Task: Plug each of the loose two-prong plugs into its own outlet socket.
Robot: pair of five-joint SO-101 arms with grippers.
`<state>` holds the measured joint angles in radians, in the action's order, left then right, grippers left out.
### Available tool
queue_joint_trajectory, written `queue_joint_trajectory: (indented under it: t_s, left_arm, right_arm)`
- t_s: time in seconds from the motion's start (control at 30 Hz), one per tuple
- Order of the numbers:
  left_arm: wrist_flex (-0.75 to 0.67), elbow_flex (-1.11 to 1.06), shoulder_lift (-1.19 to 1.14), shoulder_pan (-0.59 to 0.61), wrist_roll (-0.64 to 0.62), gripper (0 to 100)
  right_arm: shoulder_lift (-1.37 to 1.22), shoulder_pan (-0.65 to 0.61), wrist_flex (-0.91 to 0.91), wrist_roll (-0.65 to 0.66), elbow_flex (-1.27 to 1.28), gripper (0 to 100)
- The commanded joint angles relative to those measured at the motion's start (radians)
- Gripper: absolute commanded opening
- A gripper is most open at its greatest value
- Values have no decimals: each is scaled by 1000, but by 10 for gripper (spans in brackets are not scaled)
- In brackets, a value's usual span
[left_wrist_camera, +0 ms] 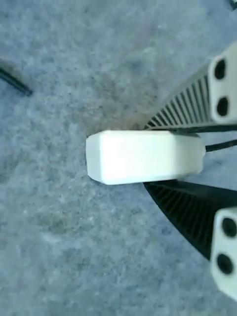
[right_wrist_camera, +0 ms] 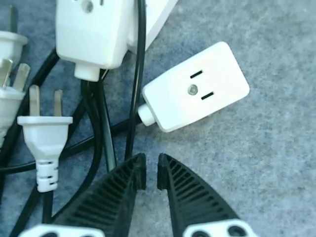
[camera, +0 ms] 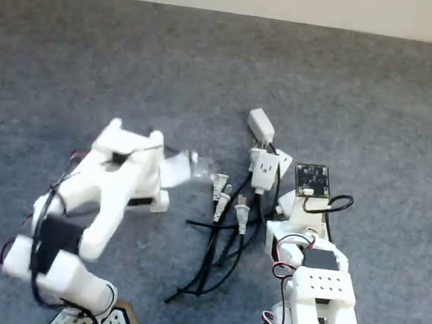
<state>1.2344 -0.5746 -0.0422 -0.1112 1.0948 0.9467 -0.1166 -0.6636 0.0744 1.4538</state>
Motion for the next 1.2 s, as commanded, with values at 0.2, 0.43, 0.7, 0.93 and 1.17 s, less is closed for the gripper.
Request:
queue_joint_trajectory:
  t_s: [0.2, 0.43, 0.7, 0.93, 1.17]
  left_arm:
    - [-95, -259, 179, 2, 84, 123]
    - [110, -260, 394, 10, 207, 210]
    - [146, -208, 657, 41, 201, 210]
    - [15, -120, 616, 127, 61, 210]
    - [-193, -119, 377, 130, -106, 210]
  right_arm:
    - [1, -7, 16, -3, -12, 57]
    - [1, -7, 16, -3, -12, 57]
    - [1, -7, 16, -3, -12, 57]
    - [1, -7, 16, -3, -10, 57]
    - [1, -7, 16, -3, -10, 57]
